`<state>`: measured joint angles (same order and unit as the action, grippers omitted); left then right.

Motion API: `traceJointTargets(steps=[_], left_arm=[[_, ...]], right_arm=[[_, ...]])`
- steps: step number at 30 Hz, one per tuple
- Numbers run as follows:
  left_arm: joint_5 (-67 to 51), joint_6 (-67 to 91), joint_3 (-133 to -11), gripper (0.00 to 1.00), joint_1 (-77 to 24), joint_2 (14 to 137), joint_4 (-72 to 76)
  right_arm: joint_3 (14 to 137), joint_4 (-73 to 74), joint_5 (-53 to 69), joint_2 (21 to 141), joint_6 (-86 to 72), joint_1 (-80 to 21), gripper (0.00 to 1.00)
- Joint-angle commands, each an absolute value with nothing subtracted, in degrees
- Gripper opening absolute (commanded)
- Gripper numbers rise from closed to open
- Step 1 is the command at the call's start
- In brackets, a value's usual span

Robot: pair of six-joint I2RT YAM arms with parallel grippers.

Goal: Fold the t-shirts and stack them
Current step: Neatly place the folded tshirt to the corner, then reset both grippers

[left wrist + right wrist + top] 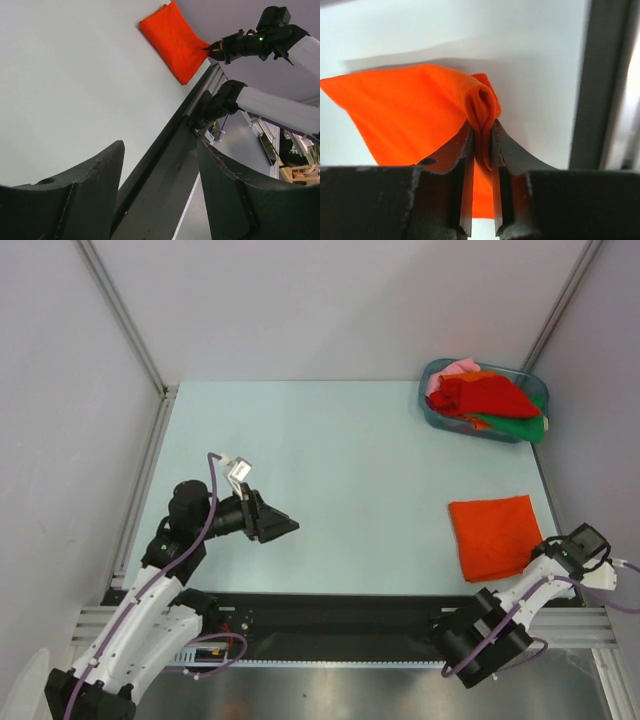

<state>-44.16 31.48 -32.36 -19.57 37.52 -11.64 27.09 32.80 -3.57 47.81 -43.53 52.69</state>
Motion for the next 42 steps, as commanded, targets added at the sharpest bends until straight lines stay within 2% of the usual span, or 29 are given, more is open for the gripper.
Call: traceJointTargets(steps=[1,11,18,20,21,22,24,26,27,28,34,35,37,38,41,42], left_arm=[[-48.3,32.0,-34.5,0.66,-19.0,39.0,-9.6],[-52.7,29.4,-39.8,0.66,-19.0,48.4,-9.2],[-54.3,29.4,-40.8,0.65,-19.0,51.3,-7.9],[-54.3,30.3,-40.6,0.66,-19.0,51.6,-6.9],[-54.3,30.8,-40.1,0.65,-19.0,51.6,-6.5],[-54.4,31.7,-39.7,0.66,-19.0,51.1,-5.5],[-54.7,32.8,-38.3,0.66,-19.1,50.5,-4.6],[-55.2,33.2,-37.7,0.66,-19.0,49.8,-4.2],[-55.4,33.4,-36.9,0.66,-19.0,49.7,-4.2],[-55.5,33.6,-36.5,0.66,-19.0,49.4,-4.2],[-54.8,35.8,-32.3,0.66,-19.0,43.5,-5.0],[-53.9,36.2,-30.9,0.67,-19.0,41.4,-4.9],[-52.8,37.7,-29.2,0.67,-19.0,39.1,-4.9],[-51.0,38.3,-27.4,0.67,-19.0,37.6,-4.8],[-46.9,41.6,-22.9,0.69,-19.0,29.8,-4.8],[-44.8,43.7,-21.7,0.70,-19.1,25.2,-4.6]], right_arm=[[28.9,34.4,-1.5,48.8,-41.1,57.9,0.00],[27.3,28.6,-2.4,50.7,-37.4,66.1,0.00],[28.9,26.6,-2.3,53.0,-34.7,66.9,0.00],[29.6,26.9,-2.5,54.0,-34.3,67.0,0.08],[30.8,27.1,-3.0,54.5,-33.0,67.0,0.18],[31.6,28.1,-3.2,55.5,-32.4,66.8,0.22],[33.2,28.9,-4.5,55.5,-32.0,66.5,0.25],[33.9,30.3,-5.3,54.5,-31.9,65.0,0.40],[34.0,30.7,-7.3,52.6,-32.1,64.0,0.74],[34.3,31.2,-8.8,51.4,-32.3,62.4,0.99],[45.1,40.5,-20.7,45.4,-37.2,43.7,1.00],[47.0,41.3,-23.4,45.0,-39.6,34.5,1.00],[52.3,43.3,-28.0,45.3,-42.2,23.2,1.00],[53.8,43.5,-32.0,45.7,-43.8,12.3,1.00],[57.0,40.4,-34.3,47.7,-41.7,-4.2,1.00],[56.8,39.1,-34.3,48.0,-40.4,-14.2,1.00]])
